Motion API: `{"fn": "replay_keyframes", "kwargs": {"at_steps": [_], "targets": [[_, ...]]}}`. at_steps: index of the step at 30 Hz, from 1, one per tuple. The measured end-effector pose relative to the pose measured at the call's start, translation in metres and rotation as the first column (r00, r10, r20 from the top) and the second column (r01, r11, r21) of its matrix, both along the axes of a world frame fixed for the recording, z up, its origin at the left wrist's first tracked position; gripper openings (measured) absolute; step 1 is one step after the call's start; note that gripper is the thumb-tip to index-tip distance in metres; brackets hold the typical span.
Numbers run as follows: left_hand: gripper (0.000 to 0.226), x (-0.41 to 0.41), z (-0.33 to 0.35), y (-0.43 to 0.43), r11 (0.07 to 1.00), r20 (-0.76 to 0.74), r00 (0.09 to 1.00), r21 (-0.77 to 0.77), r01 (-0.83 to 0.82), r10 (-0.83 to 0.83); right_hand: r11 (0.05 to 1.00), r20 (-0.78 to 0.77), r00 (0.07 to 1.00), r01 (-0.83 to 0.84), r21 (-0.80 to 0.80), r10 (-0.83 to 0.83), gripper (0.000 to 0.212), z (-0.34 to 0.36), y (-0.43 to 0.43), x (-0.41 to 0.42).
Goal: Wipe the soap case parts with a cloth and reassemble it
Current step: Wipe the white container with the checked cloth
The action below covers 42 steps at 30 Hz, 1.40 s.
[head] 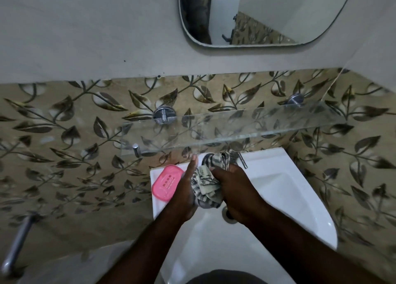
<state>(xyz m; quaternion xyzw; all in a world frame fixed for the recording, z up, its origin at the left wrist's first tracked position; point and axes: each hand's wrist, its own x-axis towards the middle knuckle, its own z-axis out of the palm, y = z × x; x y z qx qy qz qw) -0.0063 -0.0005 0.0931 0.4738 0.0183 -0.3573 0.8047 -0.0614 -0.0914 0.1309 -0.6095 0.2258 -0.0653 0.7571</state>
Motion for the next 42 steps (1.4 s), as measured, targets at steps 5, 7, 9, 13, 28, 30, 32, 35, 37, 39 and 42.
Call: {"fn": "replay_keyframes", "kwargs": {"at_steps": [5, 7, 9, 13, 28, 30, 32, 35, 37, 39, 42], "targets": [[0.044, -0.003, 0.013, 0.009, 0.989, 0.133, 0.991, 0.140, -0.039, 0.020, 0.912, 0.011, 0.959, -0.266, -0.311, 0.283, 0.021, 0.017, 0.001, -0.008], [0.045, -0.001, 0.013, 0.009, 0.992, 0.090, 0.995, 0.119, -0.052, 0.041, 0.754, 0.025, 0.943, -0.248, -0.608, 0.331, 0.018, 0.018, 0.000, -0.006], [0.053, 0.002, 0.017, 0.012, 0.991, 0.033, 0.996, 0.103, -0.090, 0.087, 0.520, -0.064, 0.889, -0.323, -0.791, 0.454, 0.013, 0.015, -0.004, -0.007], [0.044, -0.003, 0.015, 0.011, 0.979, 0.074, 0.991, 0.165, -0.121, 0.110, -0.131, -0.397, 0.676, -0.410, -0.903, 0.621, 0.012, -0.003, -0.017, -0.021], [0.054, -0.023, 0.014, -0.008, 0.968, -0.188, 0.955, -0.058, -0.242, 0.228, 0.984, 0.039, 0.992, -0.124, 0.126, 0.120, 0.019, 0.004, -0.063, -0.029], [0.060, -0.031, 0.017, -0.016, 0.985, -0.126, 0.977, -0.013, -0.173, 0.170, 0.960, 0.044, 0.977, -0.213, 0.183, 0.208, 0.017, 0.003, -0.058, -0.033], [0.050, -0.031, 0.008, -0.021, 0.980, -0.072, 0.979, 0.063, -0.188, 0.192, 0.956, 0.043, 0.966, -0.259, 0.138, 0.256, 0.010, 0.000, -0.056, -0.035], [0.032, -0.026, 0.008, -0.023, 0.951, -0.011, 0.963, 0.161, -0.264, 0.269, 0.939, 0.059, 0.946, -0.323, 0.115, 0.318, 0.021, -0.009, -0.062, -0.033], [0.045, -0.023, 0.005, -0.021, 0.964, 0.008, 0.967, 0.081, -0.255, 0.255, 0.915, 0.089, 0.939, -0.342, 0.214, 0.331, 0.027, -0.010, -0.067, -0.031], [0.056, -0.027, 0.010, -0.018, 0.965, -0.037, 0.965, 0.005, -0.261, 0.261, 0.890, 0.114, 0.936, -0.353, 0.290, 0.334, 0.028, -0.014, -0.071, -0.029], [0.034, -0.031, 0.000, -0.007, 0.964, -0.093, 0.970, -0.120, -0.236, 0.225, 0.866, 0.123, 0.913, -0.408, 0.289, 0.389, 0.028, -0.021, -0.075, -0.027]]}}
